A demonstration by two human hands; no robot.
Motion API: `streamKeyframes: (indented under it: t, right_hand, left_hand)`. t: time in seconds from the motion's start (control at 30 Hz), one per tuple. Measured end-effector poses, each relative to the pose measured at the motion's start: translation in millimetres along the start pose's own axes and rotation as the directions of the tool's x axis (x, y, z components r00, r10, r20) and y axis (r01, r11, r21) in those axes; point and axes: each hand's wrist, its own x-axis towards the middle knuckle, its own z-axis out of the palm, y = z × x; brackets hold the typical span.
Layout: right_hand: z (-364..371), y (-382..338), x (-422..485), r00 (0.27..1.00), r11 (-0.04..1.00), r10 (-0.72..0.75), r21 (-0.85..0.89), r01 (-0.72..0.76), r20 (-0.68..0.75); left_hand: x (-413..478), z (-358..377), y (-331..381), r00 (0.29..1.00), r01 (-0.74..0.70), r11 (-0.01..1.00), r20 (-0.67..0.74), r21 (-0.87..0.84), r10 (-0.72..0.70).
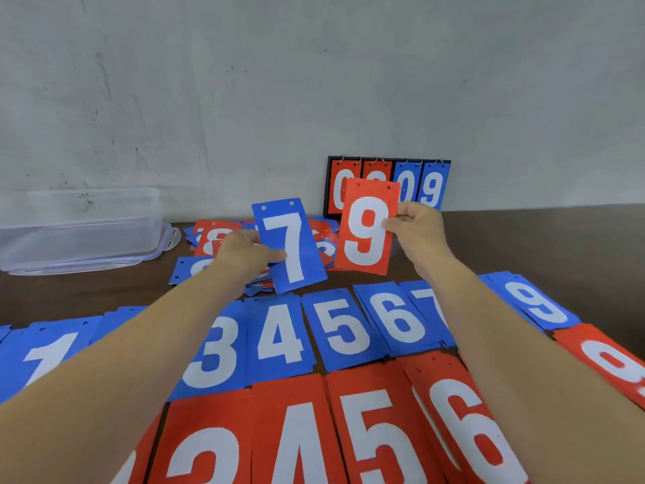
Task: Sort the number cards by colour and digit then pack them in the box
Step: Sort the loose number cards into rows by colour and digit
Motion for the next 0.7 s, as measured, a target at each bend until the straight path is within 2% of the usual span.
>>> streamKeyframes:
  t: [0.2,0.37,0.7]
  right_hand:
    - [-45,-1,-3,1.000,1.000,0.012,-0.025,-0.012,-0.008]
    - [-92,5,-2,0.998,0.999,0.047,0.010,-0.047,0.046]
    - [-190,41,-7,0.977,0.993,0.117,0.012,-0.121,0.180]
  left_hand:
    - [-18,28,15,0.991,0.080,0.997,0.104,-0.018,-0.078]
    - [-29,65,35,0.984,0.139,0.990,0.115,-0.019,-0.136]
    - [-54,165,67,0.976,0.137,0.987,0.160,0.081,-0.149]
